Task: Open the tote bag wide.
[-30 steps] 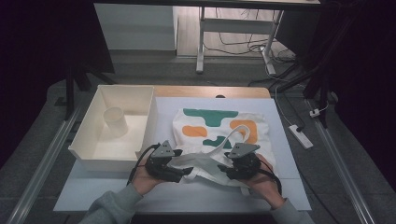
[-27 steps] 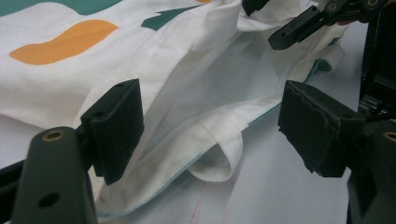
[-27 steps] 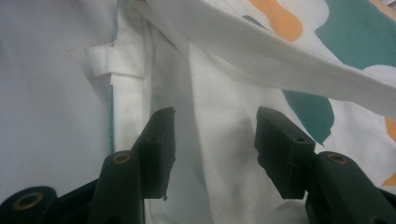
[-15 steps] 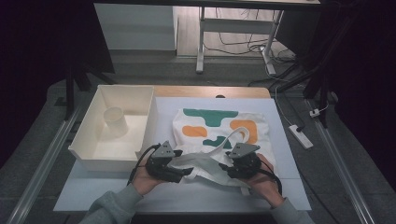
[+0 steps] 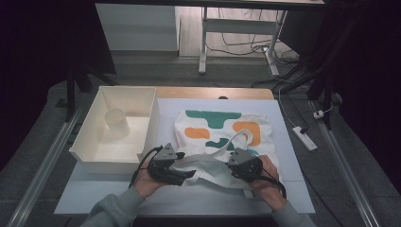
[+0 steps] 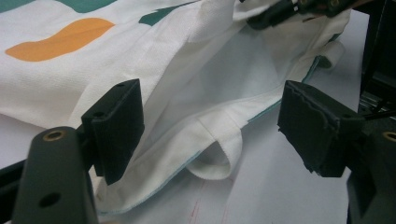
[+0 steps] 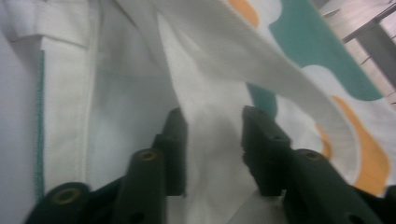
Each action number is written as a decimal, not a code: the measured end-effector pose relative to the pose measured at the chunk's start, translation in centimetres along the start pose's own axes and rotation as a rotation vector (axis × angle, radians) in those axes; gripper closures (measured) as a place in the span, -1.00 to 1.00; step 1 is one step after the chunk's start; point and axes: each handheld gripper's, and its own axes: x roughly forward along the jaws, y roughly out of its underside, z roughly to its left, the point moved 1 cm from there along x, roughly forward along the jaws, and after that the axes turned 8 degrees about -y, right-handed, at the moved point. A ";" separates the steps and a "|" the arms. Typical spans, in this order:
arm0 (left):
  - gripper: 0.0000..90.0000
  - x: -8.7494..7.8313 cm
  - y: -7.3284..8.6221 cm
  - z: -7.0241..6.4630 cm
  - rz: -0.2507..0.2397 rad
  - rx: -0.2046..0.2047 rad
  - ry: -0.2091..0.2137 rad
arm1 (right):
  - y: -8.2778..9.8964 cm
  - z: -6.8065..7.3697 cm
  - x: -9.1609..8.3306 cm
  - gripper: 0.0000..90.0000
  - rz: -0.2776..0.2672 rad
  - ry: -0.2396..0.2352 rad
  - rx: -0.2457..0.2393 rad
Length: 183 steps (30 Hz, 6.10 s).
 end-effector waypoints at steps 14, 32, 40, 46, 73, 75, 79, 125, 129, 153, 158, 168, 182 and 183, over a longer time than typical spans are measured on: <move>-0.41 0.1 -0.7 -2.0 -0.026 0.081 0.002 | 0.0 -2.1 -1.0 0.95 -0.110 -0.047 0.115; -0.32 4.2 -2.7 -5.9 0.062 0.238 0.118 | -0.4 -7.3 -0.8 0.95 -0.240 -0.045 0.286; -0.34 6.9 -3.4 -7.8 0.131 0.323 0.157 | -0.3 -7.6 -0.4 0.95 -0.239 -0.049 0.295; -0.31 9.3 -3.6 -9.1 0.177 0.367 0.171 | -0.2 -7.7 -0.3 0.95 -0.241 -0.058 0.302; 0.87 11.7 -3.3 -8.7 0.245 0.370 0.114 | -0.1 -7.7 -0.3 0.95 -0.246 -0.057 0.299; 0.90 11.6 -3.3 -8.6 0.247 0.364 0.124 | -0.1 -7.6 -0.4 0.95 -0.245 -0.055 0.294; 0.92 10.8 -3.4 -8.7 0.240 0.365 0.148 | -0.2 -7.5 -0.6 0.95 -0.255 -0.068 0.299; 0.93 2.7 -2.9 -9.8 0.140 0.327 0.332 | -2.0 -12.4 0.2 0.95 -0.254 0.053 0.385; 0.93 3.3 -2.8 -9.7 0.152 0.323 0.333 | -1.5 -13.1 1.7 0.95 -0.218 0.067 0.390; 0.92 4.6 -2.9 -9.2 0.176 0.313 0.342 | 2.0 -13.8 8.7 0.95 -0.063 -0.005 0.450; 0.92 4.6 -2.9 -9.2 0.176 0.314 0.335 | 2.4 -13.7 9.3 0.96 -0.044 -0.029 0.464; 0.90 4.7 -2.9 -9.2 0.171 0.317 0.331 | 2.5 -13.8 9.1 0.92 -0.065 -0.037 0.505; -0.03 1.7 -4.2 -8.4 0.044 0.294 0.228 | 0.4 -11.5 0.4 0.03 -0.266 -0.071 0.467; -0.03 1.5 -4.4 -8.2 0.035 0.290 0.218 | 0.4 -11.5 0.4 0.03 -0.266 -0.071 0.467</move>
